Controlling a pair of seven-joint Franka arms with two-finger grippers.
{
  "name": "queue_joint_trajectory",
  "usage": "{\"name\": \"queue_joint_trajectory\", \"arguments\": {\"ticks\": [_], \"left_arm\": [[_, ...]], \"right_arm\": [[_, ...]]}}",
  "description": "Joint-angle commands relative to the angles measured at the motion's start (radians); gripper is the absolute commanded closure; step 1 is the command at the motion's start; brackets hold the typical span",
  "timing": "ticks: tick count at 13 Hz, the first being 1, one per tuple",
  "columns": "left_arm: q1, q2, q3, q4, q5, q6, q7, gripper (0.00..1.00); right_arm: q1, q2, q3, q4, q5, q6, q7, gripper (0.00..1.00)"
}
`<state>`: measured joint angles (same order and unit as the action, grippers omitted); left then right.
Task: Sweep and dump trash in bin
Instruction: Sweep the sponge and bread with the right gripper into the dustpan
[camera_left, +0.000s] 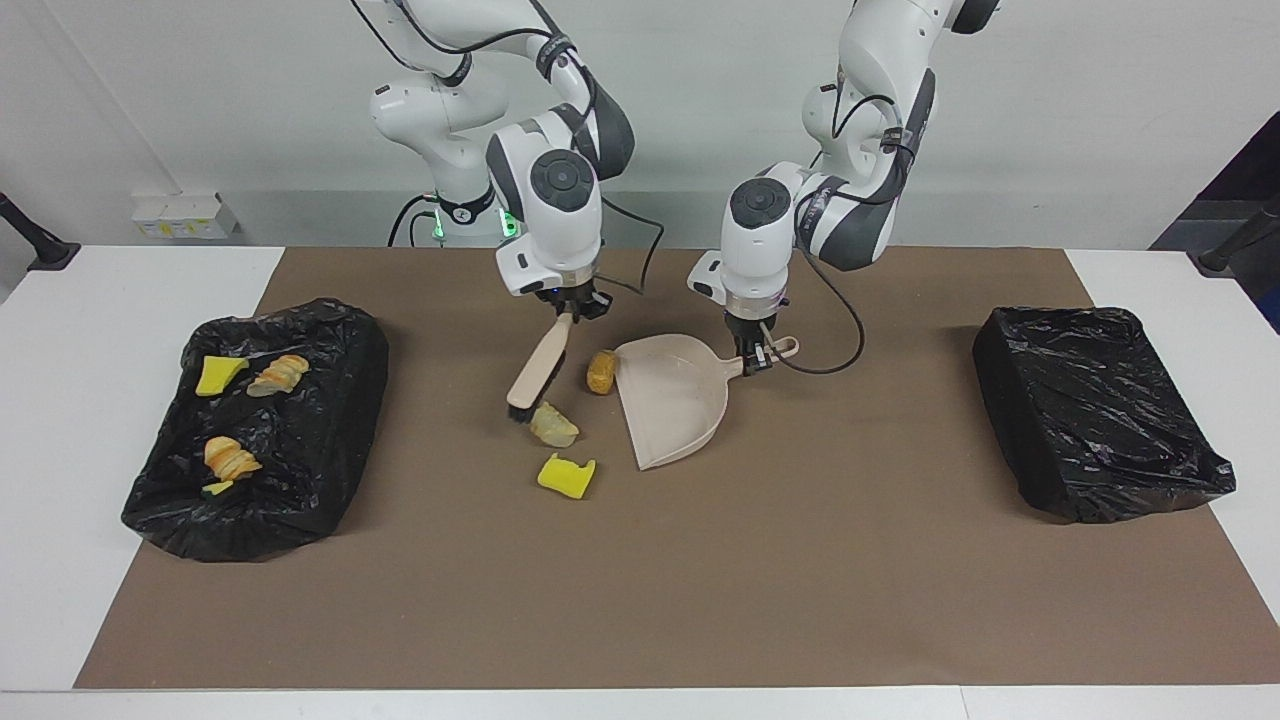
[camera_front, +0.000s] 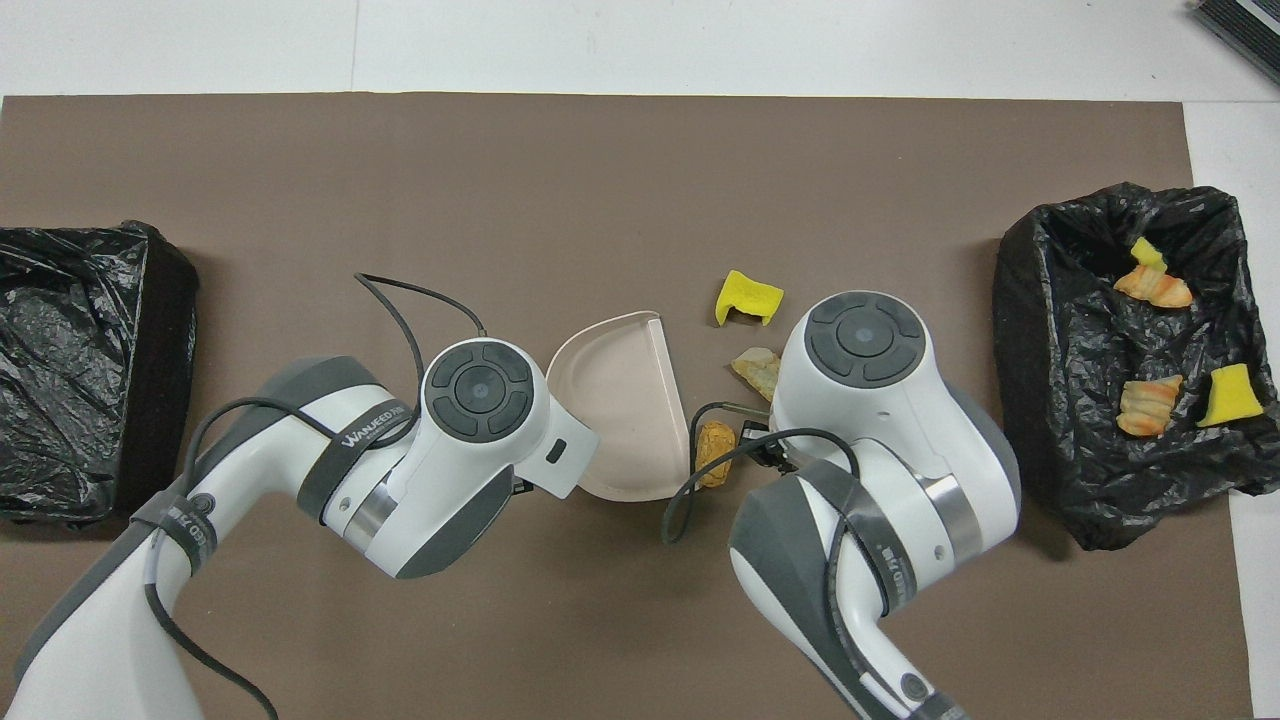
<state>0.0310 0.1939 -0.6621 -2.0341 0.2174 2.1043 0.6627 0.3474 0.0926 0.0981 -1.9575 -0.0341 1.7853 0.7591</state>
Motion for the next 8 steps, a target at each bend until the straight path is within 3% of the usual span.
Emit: {"name": "queue_joint_trajectory", "arguments": {"ticks": [1, 5, 8], "left_arm": [[0.007, -0.04, 0.002, -0.044, -0.024, 0.019, -0.001, 1.0], [0.006, -0.054, 0.002, -0.069, -0.039, 0.034, -0.083, 1.0], [0.007, -0.054, 0.002, -0.069, -0.053, 0.036, -0.107, 1.0]], "right_arm": [[-0.079, 0.018, 0.005, 0.014, -0.076, 0.011, -0.215, 1.0], [-0.189, 0.055, 0.006, 0.02, -0.118, 0.143, -0.591, 1.0], [-0.194, 0.165, 0.006, 0.109, -0.118, 0.171, -0.705, 1.0]]}}
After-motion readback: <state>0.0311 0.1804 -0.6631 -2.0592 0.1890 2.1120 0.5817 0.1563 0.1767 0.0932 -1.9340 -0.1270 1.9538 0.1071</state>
